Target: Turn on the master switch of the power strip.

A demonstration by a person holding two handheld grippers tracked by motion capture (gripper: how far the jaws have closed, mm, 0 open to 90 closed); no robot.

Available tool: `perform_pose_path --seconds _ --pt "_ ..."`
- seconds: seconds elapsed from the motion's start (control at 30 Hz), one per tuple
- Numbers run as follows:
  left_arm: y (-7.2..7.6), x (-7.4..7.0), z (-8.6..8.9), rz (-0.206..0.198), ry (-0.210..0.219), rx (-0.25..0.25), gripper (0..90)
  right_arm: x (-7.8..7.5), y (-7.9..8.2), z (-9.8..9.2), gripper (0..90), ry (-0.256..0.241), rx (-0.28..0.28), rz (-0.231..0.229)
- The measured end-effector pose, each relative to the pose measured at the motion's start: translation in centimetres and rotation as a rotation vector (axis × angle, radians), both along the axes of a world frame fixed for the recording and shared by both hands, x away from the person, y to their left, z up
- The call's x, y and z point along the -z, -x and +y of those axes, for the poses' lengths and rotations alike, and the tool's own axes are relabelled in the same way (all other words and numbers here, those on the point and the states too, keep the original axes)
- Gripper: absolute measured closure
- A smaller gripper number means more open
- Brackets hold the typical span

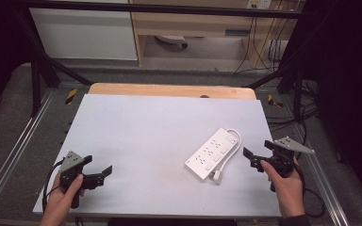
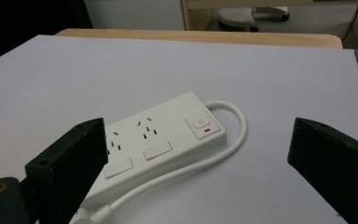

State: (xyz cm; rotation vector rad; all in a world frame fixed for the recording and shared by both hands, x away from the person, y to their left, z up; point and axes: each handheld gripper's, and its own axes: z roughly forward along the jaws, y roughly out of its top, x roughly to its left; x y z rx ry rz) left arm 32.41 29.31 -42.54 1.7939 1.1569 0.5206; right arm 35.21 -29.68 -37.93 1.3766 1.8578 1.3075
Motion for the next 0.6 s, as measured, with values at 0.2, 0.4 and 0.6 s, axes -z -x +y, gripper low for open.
perform_pose_path --seconds 0.2,0.4,0.6 --pt "0.0 0.0 -0.1 0.008 -0.003 0.001 7.2 -0.7 -0.7 0.1 5.4 0.004 0.001 -0.003" --pt "-0.1 0.0 -0.1 0.011 -0.001 -0.002 7.2 -1.6 -1.5 0.3 5.2 0.010 0.004 -0.021" --pt "-0.1 0.1 -0.1 0.018 -0.004 -0.003 7.2 -1.8 -2.2 0.6 5.1 0.016 0.002 -0.025"
